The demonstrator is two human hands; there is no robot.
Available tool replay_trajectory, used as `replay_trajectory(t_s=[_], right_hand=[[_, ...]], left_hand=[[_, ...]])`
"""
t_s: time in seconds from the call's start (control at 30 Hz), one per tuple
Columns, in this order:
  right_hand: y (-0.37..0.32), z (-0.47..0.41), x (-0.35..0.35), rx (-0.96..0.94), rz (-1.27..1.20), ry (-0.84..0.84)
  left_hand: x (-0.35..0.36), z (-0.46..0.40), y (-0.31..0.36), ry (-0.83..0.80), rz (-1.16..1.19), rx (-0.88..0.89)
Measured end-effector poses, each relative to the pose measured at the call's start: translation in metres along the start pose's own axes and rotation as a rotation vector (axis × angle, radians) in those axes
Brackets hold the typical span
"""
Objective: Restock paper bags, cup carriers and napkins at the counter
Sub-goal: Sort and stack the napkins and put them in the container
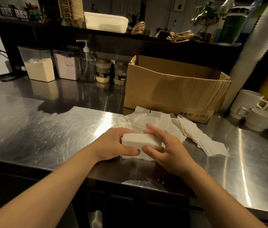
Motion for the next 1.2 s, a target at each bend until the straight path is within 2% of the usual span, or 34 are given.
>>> replay_trajectory(t_s=[0.63,1.03,1.2], right_hand=[[0.022,0.003,-0.008,0.169,-0.118,0.062],[0.016,0.002,-0.016,0.105,-0.207,0.117],[-0.007,-0.006,-0.027,0.033,-0.462,0.134]], left_hand=[[-0.003,-0.002,-0.002,0.081,-0.029,-0.028],[-0.003,-0.001,0.013,0.132,-0.116,-0.053],[-0.006,-0.013,0.023,0.091,-0.086,-0.062]])
Point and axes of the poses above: each hand's wrist, its own z-axis away from the middle knuckle, its own x-axis out of the palm, y = z × x, the point moved 6 cm from there along -z, towards the middle knuckle, and after that the axes turned 14 degrees about -z, right-handed, at the moved point
